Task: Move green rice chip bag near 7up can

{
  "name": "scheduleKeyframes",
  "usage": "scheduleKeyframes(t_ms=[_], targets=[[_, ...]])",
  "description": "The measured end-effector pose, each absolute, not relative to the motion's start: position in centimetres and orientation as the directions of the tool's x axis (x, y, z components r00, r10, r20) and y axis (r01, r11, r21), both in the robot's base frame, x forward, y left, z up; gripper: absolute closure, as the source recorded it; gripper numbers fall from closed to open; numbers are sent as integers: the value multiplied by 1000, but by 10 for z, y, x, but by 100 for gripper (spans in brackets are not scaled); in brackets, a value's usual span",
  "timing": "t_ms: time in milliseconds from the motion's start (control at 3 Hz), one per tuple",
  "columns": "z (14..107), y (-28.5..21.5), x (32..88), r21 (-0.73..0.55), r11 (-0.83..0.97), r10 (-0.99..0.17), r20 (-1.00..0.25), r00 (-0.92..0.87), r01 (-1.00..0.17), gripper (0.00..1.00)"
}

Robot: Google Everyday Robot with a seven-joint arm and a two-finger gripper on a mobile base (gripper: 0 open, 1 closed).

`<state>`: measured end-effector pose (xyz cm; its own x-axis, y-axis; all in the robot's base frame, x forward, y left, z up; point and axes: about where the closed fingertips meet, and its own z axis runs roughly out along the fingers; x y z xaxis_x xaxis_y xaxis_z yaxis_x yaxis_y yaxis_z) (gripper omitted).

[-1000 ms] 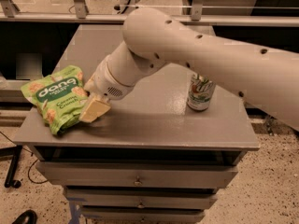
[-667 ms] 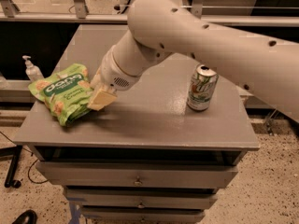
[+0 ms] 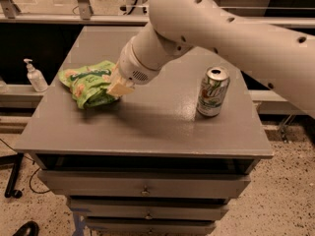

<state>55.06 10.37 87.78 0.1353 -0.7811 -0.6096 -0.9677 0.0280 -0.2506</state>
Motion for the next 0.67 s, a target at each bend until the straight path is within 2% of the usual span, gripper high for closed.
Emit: scheduleKeyframes(t_ms=[667], targets=[[913, 32, 600, -309, 22, -822, -547, 158, -951, 100]])
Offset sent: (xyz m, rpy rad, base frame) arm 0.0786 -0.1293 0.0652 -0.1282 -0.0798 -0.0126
